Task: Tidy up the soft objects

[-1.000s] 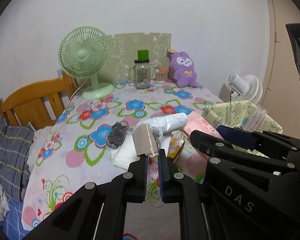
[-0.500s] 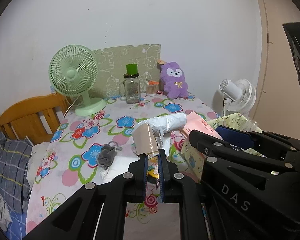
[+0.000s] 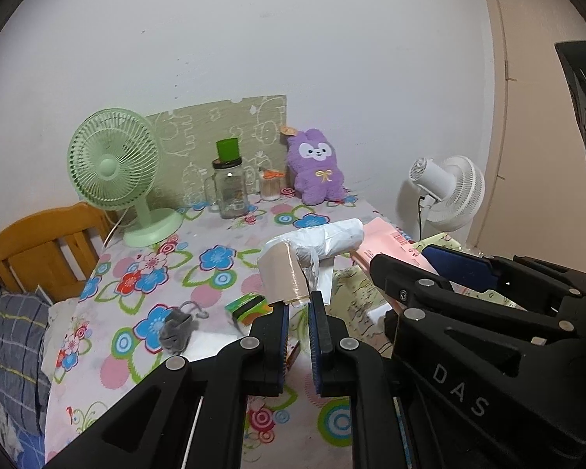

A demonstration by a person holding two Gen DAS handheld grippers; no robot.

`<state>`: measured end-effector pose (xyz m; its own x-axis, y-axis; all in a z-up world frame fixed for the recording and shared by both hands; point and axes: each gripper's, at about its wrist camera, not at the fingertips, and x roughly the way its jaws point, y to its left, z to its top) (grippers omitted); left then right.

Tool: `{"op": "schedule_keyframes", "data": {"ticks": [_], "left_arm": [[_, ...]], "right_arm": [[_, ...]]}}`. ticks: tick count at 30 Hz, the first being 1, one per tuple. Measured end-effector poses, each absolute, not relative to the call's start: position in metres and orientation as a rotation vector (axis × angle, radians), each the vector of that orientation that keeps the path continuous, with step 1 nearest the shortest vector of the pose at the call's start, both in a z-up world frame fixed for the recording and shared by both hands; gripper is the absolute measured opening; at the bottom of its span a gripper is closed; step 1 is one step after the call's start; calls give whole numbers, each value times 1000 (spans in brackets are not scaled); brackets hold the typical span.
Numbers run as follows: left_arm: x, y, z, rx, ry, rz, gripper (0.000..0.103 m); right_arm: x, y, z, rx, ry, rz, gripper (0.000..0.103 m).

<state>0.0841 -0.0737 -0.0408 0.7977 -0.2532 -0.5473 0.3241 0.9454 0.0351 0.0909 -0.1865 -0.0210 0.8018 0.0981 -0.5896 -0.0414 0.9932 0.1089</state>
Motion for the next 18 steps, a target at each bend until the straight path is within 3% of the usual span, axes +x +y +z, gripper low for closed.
{"op": "schedule_keyframes", "data": {"ticks": [18], "left_arm": [[100,-134,-40,163,571,-391,7]], "right_arm": [[100,-242,-21,96,629,-25,42]]}}
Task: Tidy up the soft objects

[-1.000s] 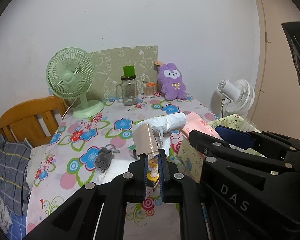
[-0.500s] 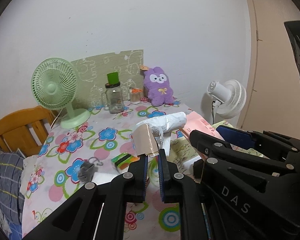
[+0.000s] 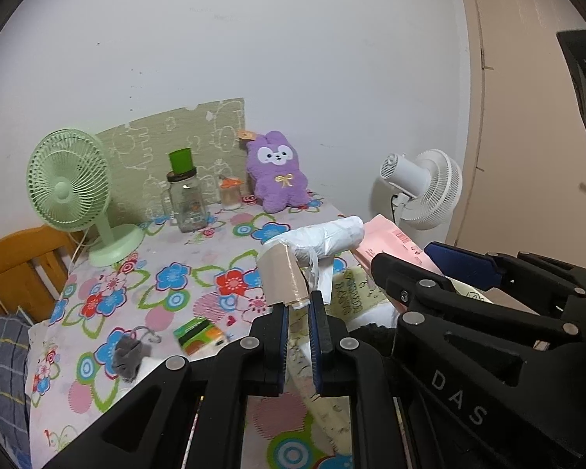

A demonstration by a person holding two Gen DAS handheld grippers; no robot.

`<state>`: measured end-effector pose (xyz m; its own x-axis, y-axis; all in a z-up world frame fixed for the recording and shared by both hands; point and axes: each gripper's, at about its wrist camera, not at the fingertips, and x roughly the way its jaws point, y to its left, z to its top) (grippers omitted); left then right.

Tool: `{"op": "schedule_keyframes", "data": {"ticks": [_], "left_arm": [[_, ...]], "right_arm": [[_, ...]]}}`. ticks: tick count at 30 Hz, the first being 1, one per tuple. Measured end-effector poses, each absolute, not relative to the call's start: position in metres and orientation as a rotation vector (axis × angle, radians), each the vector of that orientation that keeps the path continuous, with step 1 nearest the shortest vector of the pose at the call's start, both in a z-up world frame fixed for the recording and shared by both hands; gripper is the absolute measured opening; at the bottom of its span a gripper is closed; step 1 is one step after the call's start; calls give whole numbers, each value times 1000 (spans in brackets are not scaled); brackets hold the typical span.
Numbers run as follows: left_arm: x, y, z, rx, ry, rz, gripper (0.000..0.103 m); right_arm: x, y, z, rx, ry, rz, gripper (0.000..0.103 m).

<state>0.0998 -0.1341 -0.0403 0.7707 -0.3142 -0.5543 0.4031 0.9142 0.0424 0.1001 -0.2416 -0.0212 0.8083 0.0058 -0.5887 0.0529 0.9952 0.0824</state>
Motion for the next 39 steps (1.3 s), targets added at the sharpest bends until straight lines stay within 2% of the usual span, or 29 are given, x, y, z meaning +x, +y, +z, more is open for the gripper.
{"op": "schedule_keyframes", "data": {"ticks": [15,18,25,27,30,33,36,38,39], "left_arm": [[118,-175,-60,186,627,-435,8],[122,-180,-67,192,648,-439,14],[132,-189,-83,230,703,-430,39],[133,-193,-87,245,715,-434,42],[135,-195,-91,257,731,-441,59],[135,-195,-95,260,744,-450,69],[136,-195,-96,261,747,-449,74],[136,-195,-96,261,752,-450,77],[136,-194,-95,259,754,-450,80]], "right_arm": [[113,-282,-42,113,673,-86,42],[117,-287,-49,124,693,-91,42],[126,-296,-66,136,733,-103,42],[128,-297,-70,136,745,-110,42],[128,-298,-77,133,756,-117,43],[129,-299,-82,134,770,-125,43],[131,-299,-84,129,774,-132,49],[130,-299,-84,126,774,-131,62],[130,-299,-83,126,772,-131,65]]}}
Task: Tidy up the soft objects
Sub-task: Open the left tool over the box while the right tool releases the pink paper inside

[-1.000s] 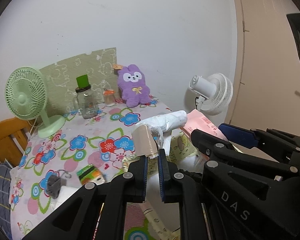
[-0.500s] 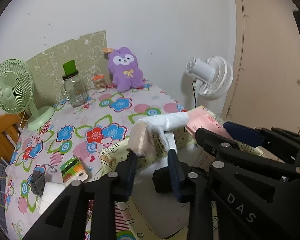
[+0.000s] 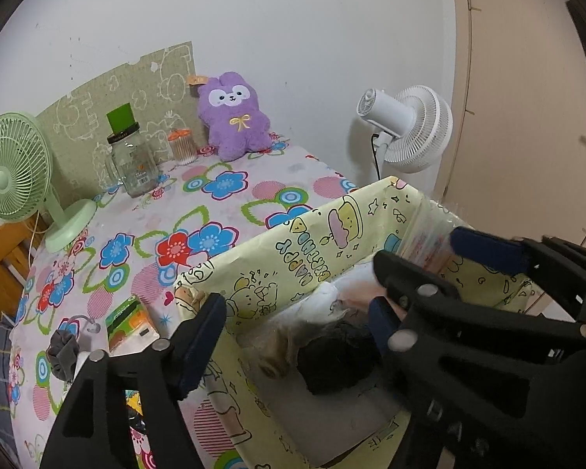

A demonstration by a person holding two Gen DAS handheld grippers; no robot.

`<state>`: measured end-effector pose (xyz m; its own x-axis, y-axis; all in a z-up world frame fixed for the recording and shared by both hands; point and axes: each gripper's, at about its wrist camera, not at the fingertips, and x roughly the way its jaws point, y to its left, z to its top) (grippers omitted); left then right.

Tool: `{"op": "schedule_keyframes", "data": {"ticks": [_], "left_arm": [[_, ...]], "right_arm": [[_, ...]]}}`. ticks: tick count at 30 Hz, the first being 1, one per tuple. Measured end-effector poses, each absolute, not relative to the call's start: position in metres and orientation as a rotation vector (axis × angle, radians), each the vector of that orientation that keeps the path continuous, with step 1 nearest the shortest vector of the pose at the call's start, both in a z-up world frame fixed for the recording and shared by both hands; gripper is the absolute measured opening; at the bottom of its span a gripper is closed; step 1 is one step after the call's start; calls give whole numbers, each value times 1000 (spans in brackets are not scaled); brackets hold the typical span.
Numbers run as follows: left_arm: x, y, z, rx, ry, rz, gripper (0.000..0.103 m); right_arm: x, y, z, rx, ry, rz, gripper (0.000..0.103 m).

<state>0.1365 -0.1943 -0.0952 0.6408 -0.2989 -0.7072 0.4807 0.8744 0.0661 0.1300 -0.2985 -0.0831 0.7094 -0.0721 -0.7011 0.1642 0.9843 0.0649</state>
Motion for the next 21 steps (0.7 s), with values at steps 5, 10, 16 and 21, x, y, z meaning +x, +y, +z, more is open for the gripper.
{"op": "schedule_keyframes", "data": {"ticks": [5,10,16,21], "left_arm": [[135,-193,-93,249,760,-453,83],[130,-193,-90,246,752,-455,90],[125,-184,-82,197,758,-464,92],[116,-177,-74,201,743,-464,98]], "right_arm": [[128,-296,-79,112,754,-131,78],[124,-294,-75,104,750,-140,84],[114,-293,-66,118,727,-149,90],[105,-286,-58,108,710,-142,93]]}}
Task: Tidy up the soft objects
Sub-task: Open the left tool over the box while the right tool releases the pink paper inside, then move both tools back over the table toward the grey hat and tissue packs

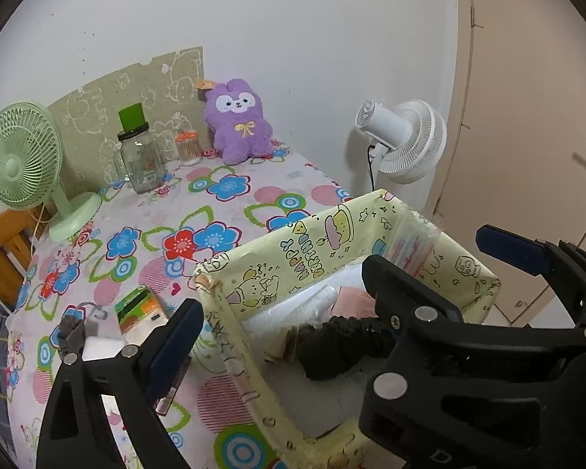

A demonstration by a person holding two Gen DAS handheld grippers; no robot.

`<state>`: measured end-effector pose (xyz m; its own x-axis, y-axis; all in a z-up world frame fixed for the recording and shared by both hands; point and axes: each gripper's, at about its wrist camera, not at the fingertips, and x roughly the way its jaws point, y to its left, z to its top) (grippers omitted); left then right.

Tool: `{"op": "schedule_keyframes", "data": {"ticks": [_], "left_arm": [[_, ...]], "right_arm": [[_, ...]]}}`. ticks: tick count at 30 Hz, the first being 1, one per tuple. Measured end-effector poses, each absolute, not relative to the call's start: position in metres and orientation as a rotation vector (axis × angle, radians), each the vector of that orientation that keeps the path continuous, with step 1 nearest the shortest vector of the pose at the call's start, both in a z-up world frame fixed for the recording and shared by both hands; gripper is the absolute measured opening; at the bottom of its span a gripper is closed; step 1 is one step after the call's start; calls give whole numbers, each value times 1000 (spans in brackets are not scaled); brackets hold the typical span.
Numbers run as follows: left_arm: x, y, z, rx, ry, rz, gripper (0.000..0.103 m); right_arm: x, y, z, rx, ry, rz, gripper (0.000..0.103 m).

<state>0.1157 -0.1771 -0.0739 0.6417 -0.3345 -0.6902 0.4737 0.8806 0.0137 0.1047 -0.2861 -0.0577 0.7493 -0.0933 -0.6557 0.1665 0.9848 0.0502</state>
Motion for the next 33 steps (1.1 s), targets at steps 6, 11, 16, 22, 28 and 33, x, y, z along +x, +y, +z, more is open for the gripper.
{"op": "schedule_keyframes", "data": {"ticks": [6,11,16,22,28,33], "left_arm": [[105,-165,-64,189,717,-464,102],[96,-155,-56,176,698,-463,103],[89,-148,-50,177,678,-453,103],[78,-135,-42,177,652,-450,103],[67,-120,-33,170,609,-444,102],[59,-108,-28,172,585,-433,102]], "right_arm": [[92,-277,-46,86,678,-144,98],[82,-269,-37,69,654,-141,101],[74,-262,-30,57,633,-145,103],[63,-250,-20,46,610,-144,103],[56,-235,-11,44,602,-116,103],[48,-221,-6,43,588,-54,103]]}}
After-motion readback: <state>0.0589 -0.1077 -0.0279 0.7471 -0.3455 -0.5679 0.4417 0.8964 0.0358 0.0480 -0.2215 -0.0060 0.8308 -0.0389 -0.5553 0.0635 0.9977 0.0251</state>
